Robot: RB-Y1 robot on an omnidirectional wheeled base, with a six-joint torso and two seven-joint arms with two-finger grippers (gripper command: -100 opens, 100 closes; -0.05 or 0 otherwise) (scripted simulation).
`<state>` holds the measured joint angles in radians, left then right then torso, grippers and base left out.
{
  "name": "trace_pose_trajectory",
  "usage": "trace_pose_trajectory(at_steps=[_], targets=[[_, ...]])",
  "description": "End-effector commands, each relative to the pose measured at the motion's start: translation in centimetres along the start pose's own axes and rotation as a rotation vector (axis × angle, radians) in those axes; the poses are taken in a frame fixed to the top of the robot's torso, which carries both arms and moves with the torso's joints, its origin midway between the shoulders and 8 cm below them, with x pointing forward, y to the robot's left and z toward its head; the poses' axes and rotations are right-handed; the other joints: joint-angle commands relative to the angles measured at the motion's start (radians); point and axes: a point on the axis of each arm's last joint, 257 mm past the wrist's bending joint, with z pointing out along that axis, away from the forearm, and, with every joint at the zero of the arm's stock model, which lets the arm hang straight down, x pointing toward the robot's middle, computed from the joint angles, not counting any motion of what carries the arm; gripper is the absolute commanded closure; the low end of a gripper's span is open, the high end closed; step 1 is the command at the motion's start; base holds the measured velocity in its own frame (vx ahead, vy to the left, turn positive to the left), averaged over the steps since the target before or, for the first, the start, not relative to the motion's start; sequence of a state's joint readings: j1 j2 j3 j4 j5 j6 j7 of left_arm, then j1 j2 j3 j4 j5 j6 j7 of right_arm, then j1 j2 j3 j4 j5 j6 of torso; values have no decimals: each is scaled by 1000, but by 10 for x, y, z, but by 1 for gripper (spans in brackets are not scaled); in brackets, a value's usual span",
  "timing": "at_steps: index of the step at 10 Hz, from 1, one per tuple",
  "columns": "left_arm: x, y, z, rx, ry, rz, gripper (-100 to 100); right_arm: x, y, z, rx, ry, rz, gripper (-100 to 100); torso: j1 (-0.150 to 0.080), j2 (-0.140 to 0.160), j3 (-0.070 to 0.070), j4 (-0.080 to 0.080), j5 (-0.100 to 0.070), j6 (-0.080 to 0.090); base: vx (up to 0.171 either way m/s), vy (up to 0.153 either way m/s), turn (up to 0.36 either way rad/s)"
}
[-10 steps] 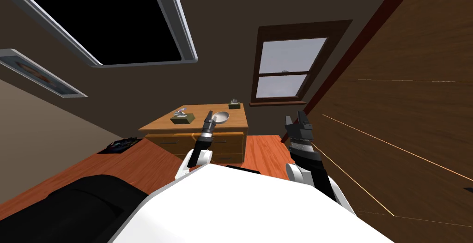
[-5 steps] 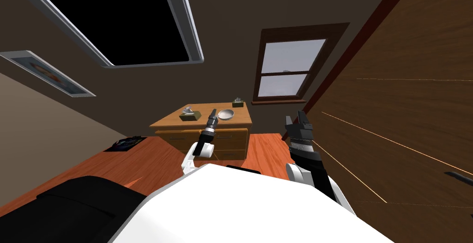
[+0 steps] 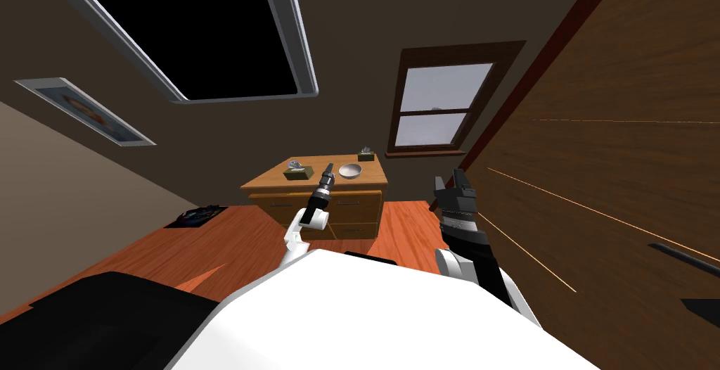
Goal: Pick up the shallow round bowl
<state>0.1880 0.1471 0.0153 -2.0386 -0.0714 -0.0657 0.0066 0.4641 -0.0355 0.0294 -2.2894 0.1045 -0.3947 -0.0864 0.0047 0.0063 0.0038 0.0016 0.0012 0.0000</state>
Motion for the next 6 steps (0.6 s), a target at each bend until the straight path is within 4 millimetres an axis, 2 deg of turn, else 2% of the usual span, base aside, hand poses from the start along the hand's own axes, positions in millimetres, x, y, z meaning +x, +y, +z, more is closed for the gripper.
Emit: trace_pose_trajectory(at_steps=[1,2,3,4,5,6], targets=[[1,13,13,-40,5,5,-100,0,0,0,0,0,0,0,0,0,0,0,0,0,-119,86,-3],[3,8,20,-35,8,2,-100,0,0,0,0,0,0,0,1,1,0,0,0,0,-92,79,-7],[4,22,28,-73,12,5,-100,0,0,0,0,0,0,0,1,0,0,0,0,0,-82,103,-3],[6,16,36,-69,14,3,-100,0,0,0,0,0,0,0,2,-1,-1,0,0,0,-93,89,-6],[7,31,43,-108,18,5,-100,0,0,0,0,0,0,0,1,-1,-1,0,0,0,-121,96,-5],[9,25,52,-106,21,2,-100,0,0,0,0,0,0,0,2,1,0,0,0,0,-116,77,-8]])
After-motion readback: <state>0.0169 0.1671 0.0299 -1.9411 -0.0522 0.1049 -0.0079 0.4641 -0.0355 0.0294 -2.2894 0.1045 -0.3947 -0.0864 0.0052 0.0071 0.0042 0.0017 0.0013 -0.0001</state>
